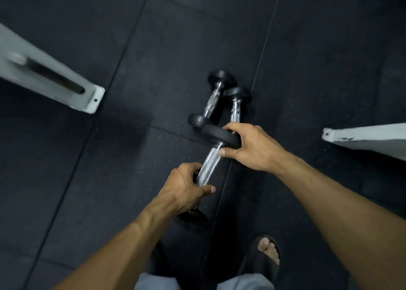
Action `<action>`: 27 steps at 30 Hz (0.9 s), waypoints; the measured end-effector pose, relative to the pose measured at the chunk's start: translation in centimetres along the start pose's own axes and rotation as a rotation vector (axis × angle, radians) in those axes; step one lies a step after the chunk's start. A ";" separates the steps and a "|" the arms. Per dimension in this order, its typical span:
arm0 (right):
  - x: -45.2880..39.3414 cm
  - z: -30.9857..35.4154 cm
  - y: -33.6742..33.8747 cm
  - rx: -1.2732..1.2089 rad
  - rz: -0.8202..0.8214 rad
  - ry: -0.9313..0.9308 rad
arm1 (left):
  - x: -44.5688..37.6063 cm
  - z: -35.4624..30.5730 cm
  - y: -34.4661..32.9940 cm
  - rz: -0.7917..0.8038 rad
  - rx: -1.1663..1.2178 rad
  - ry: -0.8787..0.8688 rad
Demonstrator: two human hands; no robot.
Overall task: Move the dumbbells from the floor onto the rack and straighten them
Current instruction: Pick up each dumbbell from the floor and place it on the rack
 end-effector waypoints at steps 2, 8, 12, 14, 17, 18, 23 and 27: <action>2.4 1.3 4.3 0.002 -0.047 0.002 | 1.9 -4.3 1.0 0.011 -0.036 -0.054; 10.7 3.9 17.5 0.003 -0.187 0.009 | 7.8 -18.2 2.6 0.069 -0.102 -0.180; 16.9 4.5 26.5 0.009 -0.267 0.011 | 11.8 -28.3 2.4 0.069 -0.156 -0.252; 20.3 4.6 31.0 0.034 -0.303 0.021 | 14.0 -33.2 1.8 0.073 -0.182 -0.276; 25.3 4.9 37.8 0.096 -0.342 0.043 | 17.0 -40.1 0.6 0.080 -0.194 -0.307; 27.1 4.8 40.1 0.122 -0.360 0.047 | 18.0 -42.5 0.1 0.089 -0.195 -0.328; 34.4 3.1 48.6 0.182 -0.452 0.018 | 22.1 -52.7 -3.1 0.142 -0.232 -0.413; 40.7 0.7 54.0 0.130 -0.548 -0.078 | 24.7 -60.2 -6.6 0.204 -0.287 -0.490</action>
Point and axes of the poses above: each hand's wrist, its own x-axis away from the middle knuckle, its own y-axis out of the back of the hand, z = x × y, the point moved 4 cm from there along -x, towards the middle knuckle, and after that the axes turned 6 degrees about x, right-handed, at the moved point
